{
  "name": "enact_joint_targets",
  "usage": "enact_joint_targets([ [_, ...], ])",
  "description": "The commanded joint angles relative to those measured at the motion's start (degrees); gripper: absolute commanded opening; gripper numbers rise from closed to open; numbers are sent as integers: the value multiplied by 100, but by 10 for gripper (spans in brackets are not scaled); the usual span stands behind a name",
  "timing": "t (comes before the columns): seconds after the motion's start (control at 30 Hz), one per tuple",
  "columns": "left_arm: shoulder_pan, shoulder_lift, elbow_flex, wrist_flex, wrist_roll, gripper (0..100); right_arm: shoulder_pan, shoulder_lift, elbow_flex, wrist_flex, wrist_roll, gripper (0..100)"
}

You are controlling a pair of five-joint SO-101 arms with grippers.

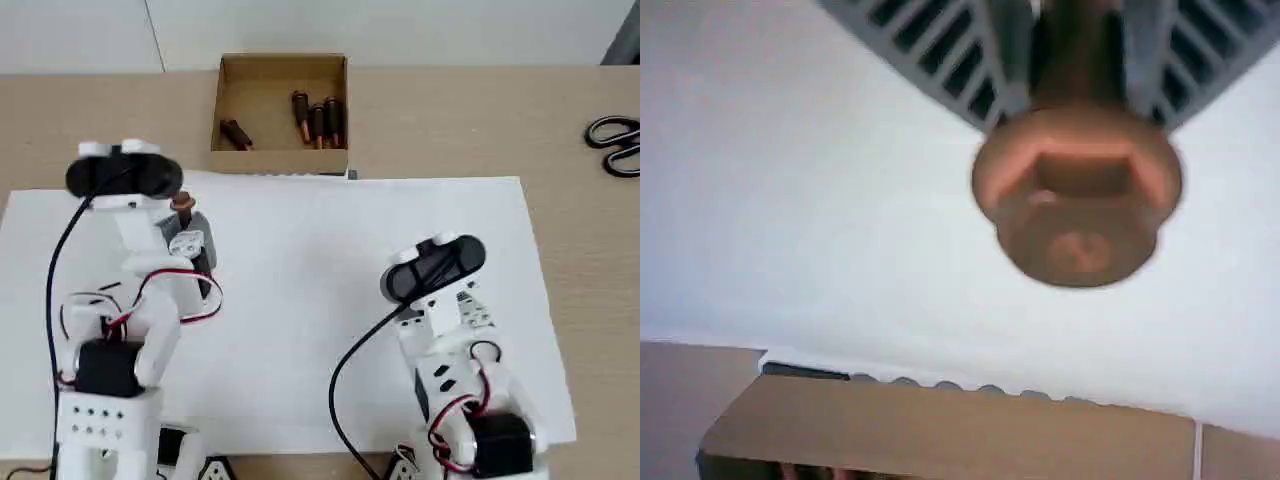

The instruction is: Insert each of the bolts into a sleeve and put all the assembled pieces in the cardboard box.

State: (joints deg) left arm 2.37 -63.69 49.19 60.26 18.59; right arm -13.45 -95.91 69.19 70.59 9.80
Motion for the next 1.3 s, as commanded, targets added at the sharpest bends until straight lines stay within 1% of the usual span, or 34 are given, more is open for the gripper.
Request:
enact_joint_targets([
  [0.0, 35, -659, 409, -202, 633, 6, -541, -593, 404, -145, -431, 2],
  [0.13, 264, -1319, 919, -211, 1310, 6, -1138, -804, 712, -154, -818, 2],
  [0.23, 536, -1855, 1165, -211, 1723, 6, -1587, -769, 835, -426, -1002, 2],
  [0.37, 1073, -2426, 1587, -598, 1741, 6, -2185, -769, 1037, -892, -1002, 2],
  [0.53, 1363, -2927, 2123, -1266, 1749, 6, -2862, -769, 1266, -1174, -993, 2],
  [0.73, 1732, -3262, 2422, -1284, 1749, 6, -3002, -769, 1495, -1525, -985, 2],
  [0.93, 2180, -3473, 2809, -1301, 1837, 6, -3002, -769, 1503, -1534, -985, 2],
  [1.07, 2268, -3578, 2853, -1301, 2312, 6, -3081, -769, 1486, -1534, -985, 2],
  [1.27, 2312, -3578, 2853, -1301, 2321, 6, -3363, -769, 1503, -1534, -1011, 2],
])
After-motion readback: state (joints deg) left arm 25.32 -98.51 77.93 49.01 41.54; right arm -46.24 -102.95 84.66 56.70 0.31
